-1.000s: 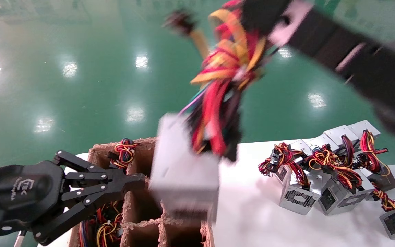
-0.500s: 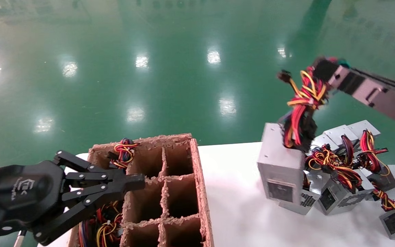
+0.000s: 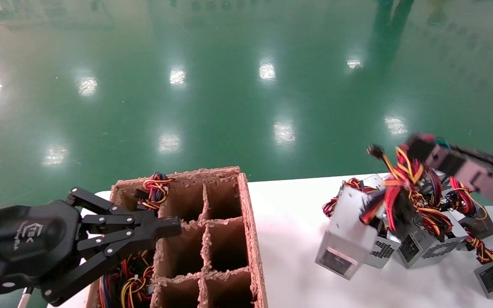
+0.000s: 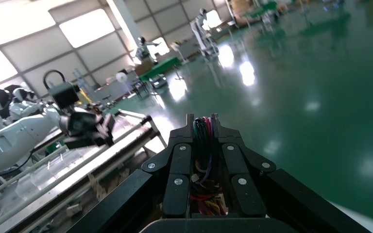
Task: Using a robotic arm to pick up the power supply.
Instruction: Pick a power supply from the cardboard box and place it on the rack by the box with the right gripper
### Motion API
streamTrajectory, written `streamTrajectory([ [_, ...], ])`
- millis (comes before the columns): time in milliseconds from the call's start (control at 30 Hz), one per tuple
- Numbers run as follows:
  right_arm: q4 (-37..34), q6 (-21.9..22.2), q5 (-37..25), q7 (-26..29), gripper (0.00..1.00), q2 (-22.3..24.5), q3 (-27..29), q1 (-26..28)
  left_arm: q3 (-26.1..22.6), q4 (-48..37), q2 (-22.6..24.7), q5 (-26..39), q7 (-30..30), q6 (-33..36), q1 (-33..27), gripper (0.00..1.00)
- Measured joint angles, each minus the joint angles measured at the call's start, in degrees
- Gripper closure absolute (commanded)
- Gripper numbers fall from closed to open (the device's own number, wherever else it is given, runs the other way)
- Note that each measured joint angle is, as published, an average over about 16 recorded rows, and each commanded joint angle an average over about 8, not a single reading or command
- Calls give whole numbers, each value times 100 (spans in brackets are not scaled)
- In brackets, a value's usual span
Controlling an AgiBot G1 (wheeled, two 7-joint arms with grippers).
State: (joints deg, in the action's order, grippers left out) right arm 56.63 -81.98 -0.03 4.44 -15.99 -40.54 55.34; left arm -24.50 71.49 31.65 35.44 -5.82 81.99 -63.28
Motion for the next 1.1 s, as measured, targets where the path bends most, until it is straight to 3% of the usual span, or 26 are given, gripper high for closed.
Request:
streamTrajectory([
  [267,102,-114,1074,-593,100,844,-327,-1298,0,0,0,0,0,0,0,100],
  [567,141,-420,2638,-1603,100,1692,-1295,-2658,0,0,0,0,0,0,0,100],
  [833,400,-354,4296,-2654,100,1952,-2322,-3388,0,0,0,0,0,0,0,100],
  [1100,988,230,5688,-3651,100,2026,-2897,-3724,0,0,0,0,0,0,0,100],
])
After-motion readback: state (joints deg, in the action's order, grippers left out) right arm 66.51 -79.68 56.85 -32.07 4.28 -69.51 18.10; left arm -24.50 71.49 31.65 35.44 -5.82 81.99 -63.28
